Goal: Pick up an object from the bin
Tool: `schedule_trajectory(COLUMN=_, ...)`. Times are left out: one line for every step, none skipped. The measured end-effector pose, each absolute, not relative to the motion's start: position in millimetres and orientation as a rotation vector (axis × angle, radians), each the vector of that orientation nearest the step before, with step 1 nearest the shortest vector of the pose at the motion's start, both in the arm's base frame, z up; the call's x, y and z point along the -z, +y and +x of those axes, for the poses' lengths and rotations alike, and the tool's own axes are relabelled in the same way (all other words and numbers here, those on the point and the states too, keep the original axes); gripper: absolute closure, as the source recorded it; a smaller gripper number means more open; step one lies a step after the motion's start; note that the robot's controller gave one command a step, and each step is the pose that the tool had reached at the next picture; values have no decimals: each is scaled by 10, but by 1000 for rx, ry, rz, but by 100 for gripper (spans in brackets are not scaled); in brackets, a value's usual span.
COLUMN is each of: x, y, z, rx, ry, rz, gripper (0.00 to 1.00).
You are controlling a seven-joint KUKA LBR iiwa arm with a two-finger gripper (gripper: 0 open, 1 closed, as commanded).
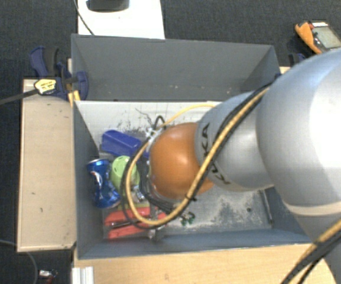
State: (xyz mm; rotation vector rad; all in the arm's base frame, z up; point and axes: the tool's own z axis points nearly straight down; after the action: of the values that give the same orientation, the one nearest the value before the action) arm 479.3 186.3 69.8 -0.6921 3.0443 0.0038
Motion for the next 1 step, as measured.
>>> schedule_trajectory(x=-704, y=1920, z=4778, rx=5, ry=3035, rz=-756, gripper=100)
